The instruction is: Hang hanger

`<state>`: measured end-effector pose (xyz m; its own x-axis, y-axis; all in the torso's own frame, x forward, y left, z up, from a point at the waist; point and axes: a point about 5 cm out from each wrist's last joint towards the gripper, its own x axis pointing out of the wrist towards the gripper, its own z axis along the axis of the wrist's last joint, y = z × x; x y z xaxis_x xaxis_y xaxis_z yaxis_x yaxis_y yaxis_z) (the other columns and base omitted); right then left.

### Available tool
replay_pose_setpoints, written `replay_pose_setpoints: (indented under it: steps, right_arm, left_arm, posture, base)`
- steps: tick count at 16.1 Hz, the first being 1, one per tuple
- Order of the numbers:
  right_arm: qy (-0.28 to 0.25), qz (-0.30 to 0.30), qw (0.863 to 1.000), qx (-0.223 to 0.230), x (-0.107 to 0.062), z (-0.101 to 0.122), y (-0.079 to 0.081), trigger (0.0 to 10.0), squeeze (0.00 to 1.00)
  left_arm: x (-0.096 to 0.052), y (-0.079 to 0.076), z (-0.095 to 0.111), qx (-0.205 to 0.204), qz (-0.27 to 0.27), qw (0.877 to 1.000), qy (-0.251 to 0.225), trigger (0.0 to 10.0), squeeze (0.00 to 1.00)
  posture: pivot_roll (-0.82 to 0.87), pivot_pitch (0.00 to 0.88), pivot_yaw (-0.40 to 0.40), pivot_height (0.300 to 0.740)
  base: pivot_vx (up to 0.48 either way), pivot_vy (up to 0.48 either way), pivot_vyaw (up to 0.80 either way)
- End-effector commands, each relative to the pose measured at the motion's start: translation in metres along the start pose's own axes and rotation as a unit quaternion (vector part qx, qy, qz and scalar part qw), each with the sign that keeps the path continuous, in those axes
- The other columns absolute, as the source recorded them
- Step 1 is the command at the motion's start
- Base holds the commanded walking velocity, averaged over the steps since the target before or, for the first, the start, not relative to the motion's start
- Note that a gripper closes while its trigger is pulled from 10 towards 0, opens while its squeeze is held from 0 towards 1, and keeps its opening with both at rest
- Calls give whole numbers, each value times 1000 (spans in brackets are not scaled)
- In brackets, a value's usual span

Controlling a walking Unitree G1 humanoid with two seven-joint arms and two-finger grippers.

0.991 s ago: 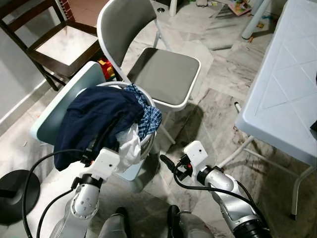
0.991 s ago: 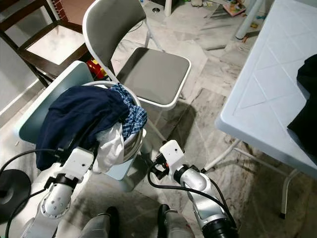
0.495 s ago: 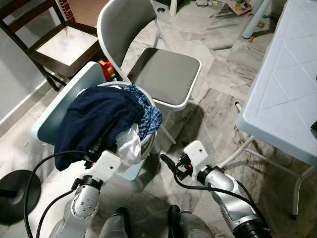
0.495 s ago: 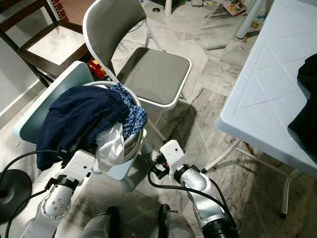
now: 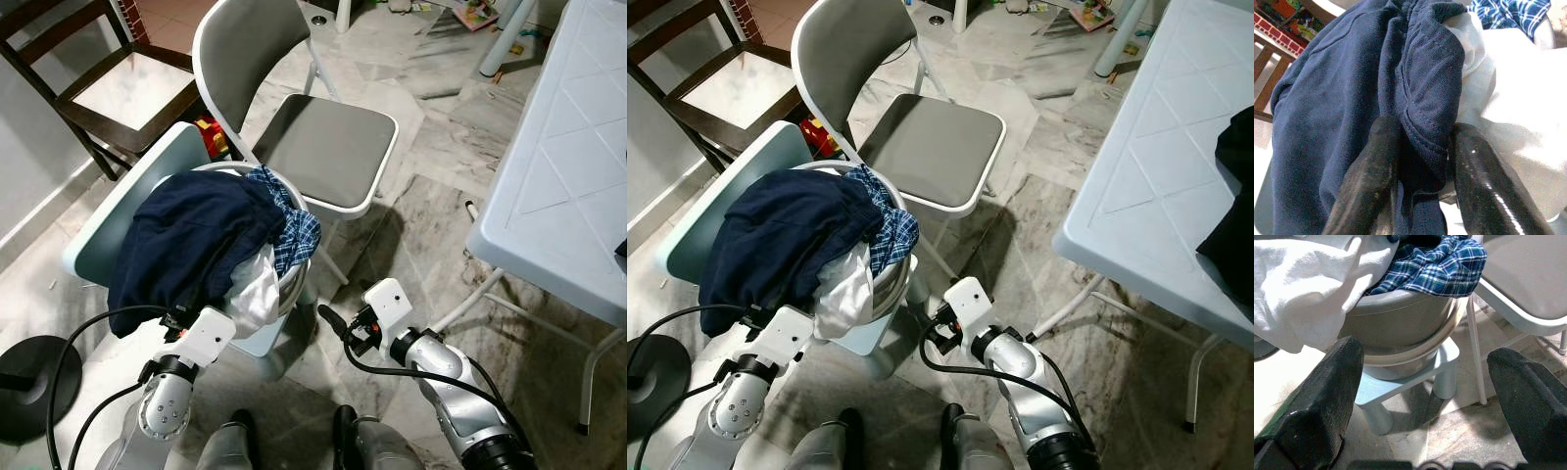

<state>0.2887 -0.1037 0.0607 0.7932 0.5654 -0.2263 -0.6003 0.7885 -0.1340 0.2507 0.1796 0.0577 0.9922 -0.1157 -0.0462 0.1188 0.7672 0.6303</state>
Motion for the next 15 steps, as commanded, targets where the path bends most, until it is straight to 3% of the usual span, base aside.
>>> replay_pose_setpoints:
  steps: [1,3,4,5,7,8,11,12,15]
  right_arm:
    - [13,0,1000,10,-4,-9,2,10000,0]
    - [13,-1,1000,11,-5,-10,1,10000,0]
    - [14,-2,1000,11,-6,-10,1,10000,0]
    - [14,-1,1000,11,-6,-10,2,10000,0]
    - [15,-1,1000,12,-5,-11,3,10000,0]
    - [15,0,1000,12,-5,-11,3,10000,0]
    - [16,-2,1000,13,-5,-11,3,10000,0]
    - [16,-1,1000,12,-5,-11,3,10000,0]
    - [16,-1,1000,12,-5,-11,3,10000,0]
  left_arm:
    - [-6,-3,-7,2,-8,1000,13,0,0]
    - [-4,-1,-5,8,-4,1000,7,0,0]
    - [-1,2,-1,18,2,1000,-6,4118,0]
    - [1,3,3,24,3,1000,-14,10000,0]
    - [3,4,9,19,10,999,-25,10000,0]
    - [2,3,8,8,13,1000,-22,10000,1000]
    - [-3,-1,4,30,9,999,-15,10000,1000]
    - [-2,-2,5,37,7,999,-17,10000,0]
    - [0,-4,8,42,1,999,-22,10000,0]
  posture:
    - [20,289,3,740]
    - [19,289,3,740]
    - [20,289,4,740]
    - [20,289,4,740]
    - [21,288,6,740]
    - [21,290,6,740]
    - [20,291,5,740]
    - [21,291,4,740]
    - [21,291,4,740]
  base:
    - [0,0,0]
    - [0,0,0]
    - [0,0,0]
    - [0,0,0]
    - [0,0,0]
    - [0,0,0]
    - [0,0,0]
    - [0,0,0]
    - [0,0,0]
